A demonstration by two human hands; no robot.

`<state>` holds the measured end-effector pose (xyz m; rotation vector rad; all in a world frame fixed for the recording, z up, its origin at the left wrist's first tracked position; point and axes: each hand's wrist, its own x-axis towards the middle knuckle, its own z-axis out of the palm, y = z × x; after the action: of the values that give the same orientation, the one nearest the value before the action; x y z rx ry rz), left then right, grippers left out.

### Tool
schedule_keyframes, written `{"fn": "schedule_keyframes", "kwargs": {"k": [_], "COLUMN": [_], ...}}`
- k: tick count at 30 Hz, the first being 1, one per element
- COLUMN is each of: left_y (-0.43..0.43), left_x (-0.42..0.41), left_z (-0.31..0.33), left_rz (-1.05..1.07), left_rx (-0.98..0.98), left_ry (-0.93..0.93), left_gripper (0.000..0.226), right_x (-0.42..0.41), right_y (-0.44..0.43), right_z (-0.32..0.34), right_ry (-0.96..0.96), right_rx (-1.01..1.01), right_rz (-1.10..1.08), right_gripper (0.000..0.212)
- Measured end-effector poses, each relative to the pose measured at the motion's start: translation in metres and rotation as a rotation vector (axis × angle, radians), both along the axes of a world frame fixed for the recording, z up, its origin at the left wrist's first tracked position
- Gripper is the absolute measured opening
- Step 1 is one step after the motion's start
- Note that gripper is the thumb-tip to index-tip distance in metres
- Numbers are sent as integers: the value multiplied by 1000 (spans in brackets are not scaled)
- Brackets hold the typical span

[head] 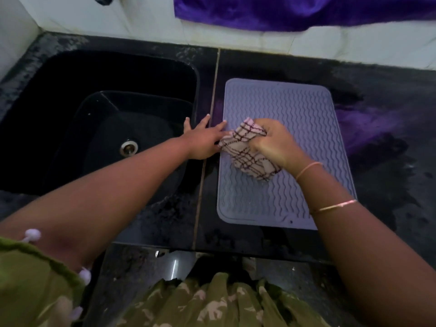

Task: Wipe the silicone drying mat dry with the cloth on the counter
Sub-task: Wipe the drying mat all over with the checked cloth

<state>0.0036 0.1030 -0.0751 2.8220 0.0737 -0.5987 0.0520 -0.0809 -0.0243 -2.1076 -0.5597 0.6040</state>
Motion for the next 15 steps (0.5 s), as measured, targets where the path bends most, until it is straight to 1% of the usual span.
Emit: {"fn": "schedule_keyframes", "kwargs": {"k": [1,4,6,7,9,12,15], "left_y": [-5,-11,-10,-10,-11,-16,-18], "left_x": [-3,-4,-2,0,4,8,9], "left_z": [-2,-5,-2,0,5,13,19], "left_rz": [-1,6,-18,-24,-26,-36,-63], "left_rx": [18,122,194,220,247,306,364], "left_ry": [26,82,115,131,173,225,264], "left_gripper": [56,58,60,60,61,69,83], "right_x": [-3,-28,-42,-45,-44,-45,-51], "right_y": [2,3,3,3,3,4,1], "right_z": [-4,-33,-43,-44,-43,-40,-38], "right_ry": [-32,-186,-312,-334,-319,-238,-210], "right_rx": [-27,-152,-188,-192,-231,-293,-333], "right_rz": [35,167,211,241,325,405,441], "right_gripper": [11,19,19,20,22,12,17]}}
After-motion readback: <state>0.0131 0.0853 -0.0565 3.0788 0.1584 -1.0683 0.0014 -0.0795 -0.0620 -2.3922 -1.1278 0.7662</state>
